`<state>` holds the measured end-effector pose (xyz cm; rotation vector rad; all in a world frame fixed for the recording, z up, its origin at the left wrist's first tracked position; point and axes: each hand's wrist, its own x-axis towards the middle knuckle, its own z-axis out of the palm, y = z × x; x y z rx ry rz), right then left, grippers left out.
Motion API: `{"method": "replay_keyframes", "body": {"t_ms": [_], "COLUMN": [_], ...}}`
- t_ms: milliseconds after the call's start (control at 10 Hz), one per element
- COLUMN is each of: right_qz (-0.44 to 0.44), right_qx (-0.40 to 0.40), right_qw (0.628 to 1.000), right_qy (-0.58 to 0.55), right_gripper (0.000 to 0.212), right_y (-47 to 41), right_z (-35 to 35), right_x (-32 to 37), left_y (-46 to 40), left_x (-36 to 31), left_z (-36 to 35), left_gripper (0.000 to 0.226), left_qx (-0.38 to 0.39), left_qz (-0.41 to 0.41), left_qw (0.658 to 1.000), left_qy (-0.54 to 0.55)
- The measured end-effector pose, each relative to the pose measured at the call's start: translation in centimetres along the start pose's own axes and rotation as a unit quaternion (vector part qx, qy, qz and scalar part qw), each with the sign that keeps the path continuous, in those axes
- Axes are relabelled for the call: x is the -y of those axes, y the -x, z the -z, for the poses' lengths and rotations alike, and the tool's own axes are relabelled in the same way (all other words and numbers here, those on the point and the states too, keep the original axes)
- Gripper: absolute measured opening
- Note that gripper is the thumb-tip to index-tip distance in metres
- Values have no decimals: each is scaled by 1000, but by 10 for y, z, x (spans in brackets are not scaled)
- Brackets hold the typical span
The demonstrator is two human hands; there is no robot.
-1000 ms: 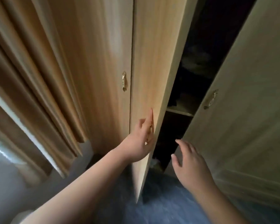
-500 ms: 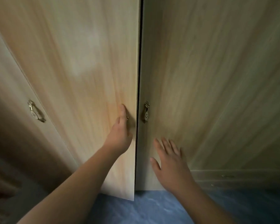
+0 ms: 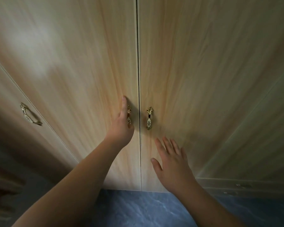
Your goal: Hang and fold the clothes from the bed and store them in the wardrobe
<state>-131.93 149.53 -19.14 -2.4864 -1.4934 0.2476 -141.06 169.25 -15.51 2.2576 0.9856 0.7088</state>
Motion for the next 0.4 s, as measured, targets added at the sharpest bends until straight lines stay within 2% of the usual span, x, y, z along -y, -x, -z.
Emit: {"method": "replay_keyframes", "body": {"t_ms": [200,400], "right_qz": [10,18], "right_qx": [8,7], "right_qw": [1000,1000], "right_qy": [11,11], "right_gripper": [80,70], "right_y": [-9,1], "right_z": [3,4], "right_x": [3,17], "left_y": [0,33], "left_x": [5,0], "left_z": [11,34], "left_gripper": [102,88], "left_qx": [19,24], "left_qz": [-1,16], "left_qw": [999,988], "left_qy": [-30,-151]}}
